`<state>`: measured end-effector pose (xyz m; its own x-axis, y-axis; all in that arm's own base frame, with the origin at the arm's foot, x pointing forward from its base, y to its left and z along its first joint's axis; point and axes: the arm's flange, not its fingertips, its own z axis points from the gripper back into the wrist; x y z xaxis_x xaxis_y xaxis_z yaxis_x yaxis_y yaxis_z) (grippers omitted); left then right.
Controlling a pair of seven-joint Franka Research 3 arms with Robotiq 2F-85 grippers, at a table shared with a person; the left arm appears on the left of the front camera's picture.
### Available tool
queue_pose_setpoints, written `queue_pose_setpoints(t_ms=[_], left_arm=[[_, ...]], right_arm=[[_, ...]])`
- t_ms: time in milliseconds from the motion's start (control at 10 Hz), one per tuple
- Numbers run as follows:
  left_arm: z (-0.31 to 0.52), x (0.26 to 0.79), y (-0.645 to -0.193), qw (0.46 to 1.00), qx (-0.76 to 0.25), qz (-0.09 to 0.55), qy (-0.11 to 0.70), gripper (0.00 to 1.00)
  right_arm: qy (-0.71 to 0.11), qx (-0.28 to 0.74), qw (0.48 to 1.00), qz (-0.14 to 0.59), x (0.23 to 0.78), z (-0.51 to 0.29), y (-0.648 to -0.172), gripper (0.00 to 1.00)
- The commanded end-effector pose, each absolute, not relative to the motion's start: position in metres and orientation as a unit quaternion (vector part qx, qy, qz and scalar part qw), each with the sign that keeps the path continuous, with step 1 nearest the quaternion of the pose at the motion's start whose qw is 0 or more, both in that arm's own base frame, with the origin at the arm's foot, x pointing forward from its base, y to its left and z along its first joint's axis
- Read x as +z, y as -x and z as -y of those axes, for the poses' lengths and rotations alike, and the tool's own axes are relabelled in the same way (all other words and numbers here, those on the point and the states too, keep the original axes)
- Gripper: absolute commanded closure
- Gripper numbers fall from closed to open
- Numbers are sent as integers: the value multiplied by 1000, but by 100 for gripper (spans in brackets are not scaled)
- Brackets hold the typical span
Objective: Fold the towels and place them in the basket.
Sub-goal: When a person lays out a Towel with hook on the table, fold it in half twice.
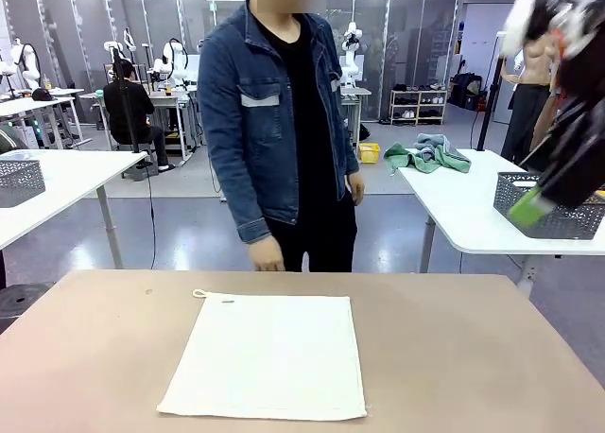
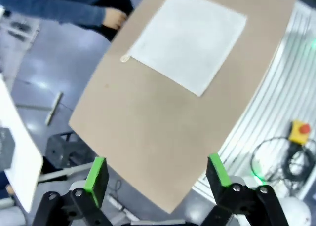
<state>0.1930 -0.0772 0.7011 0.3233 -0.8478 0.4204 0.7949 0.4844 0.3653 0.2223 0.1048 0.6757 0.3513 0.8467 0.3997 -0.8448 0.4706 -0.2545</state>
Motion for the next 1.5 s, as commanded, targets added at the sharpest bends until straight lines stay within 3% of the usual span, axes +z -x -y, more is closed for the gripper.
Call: queue_pose_setpoints(t_ms=[0,300,1000,1100,1400], left_arm=[[85,662,-205,776,-562,276,-73,0],[102,624,-213,755,-608,237,-68,0],[105,620,-211,765,-600,227,-52,0],[122,598,-230,757,-628,179,-39,0],[152,557,-250,733,-666,130,-41,0]], right_arm=[[36,557,797,229,643,-119,-237,0],[46,586,782,208,600,-148,-245,0],[33,579,790,200,596,-152,-245,0],[39,609,775,160,572,-174,-266,0],[57,625,770,114,528,-211,-288,0]])
